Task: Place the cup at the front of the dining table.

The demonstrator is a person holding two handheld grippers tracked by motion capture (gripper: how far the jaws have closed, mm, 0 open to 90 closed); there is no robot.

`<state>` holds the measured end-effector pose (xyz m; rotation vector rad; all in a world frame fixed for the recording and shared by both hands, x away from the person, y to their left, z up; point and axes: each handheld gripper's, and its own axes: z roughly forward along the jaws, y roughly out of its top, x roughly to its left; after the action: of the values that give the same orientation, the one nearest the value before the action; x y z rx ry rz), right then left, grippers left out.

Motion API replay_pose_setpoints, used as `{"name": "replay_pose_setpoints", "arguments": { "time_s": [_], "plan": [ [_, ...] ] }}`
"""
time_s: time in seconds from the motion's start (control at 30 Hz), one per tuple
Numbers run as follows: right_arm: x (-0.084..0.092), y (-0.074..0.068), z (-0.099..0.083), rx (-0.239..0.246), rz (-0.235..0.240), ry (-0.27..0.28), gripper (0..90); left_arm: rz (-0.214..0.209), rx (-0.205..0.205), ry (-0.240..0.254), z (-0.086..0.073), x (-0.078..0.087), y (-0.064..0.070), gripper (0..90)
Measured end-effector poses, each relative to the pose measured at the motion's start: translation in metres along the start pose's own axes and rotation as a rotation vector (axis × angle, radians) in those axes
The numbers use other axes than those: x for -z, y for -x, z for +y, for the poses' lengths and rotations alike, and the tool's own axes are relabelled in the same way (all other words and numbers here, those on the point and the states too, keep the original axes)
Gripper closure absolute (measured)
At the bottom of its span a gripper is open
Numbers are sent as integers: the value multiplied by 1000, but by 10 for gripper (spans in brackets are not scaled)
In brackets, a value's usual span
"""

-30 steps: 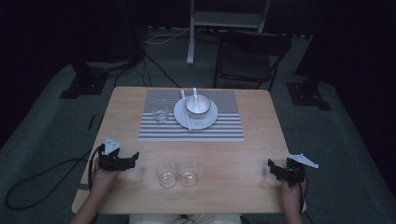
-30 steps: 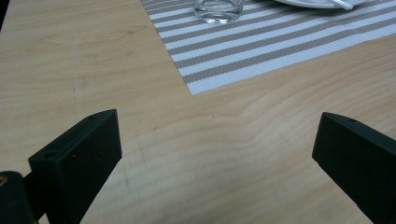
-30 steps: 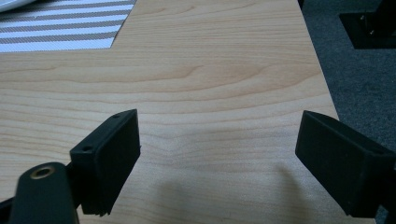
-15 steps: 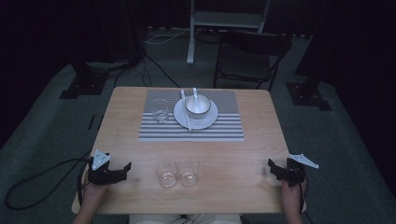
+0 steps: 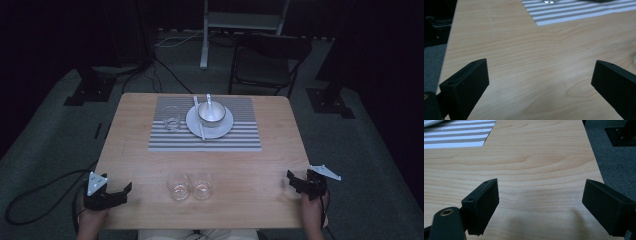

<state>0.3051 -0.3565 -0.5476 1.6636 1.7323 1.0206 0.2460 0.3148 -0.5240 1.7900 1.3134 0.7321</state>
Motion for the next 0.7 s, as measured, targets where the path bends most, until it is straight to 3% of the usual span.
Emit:
{"name": "replay_pose_setpoints", "arguments": {
  "time_s": [0.17,0.43,0.7],
  "plan": [
    [0,0,0,1,-3,3,134,47,58,18,-9,13,-11,20],
    [0,0,0,2,-2,3,134,121,80,23,-25,34,-19,20],
    [0,0,0,1,6,-1,134,204,154,52,-35,46,-33,20]
  ]
}}
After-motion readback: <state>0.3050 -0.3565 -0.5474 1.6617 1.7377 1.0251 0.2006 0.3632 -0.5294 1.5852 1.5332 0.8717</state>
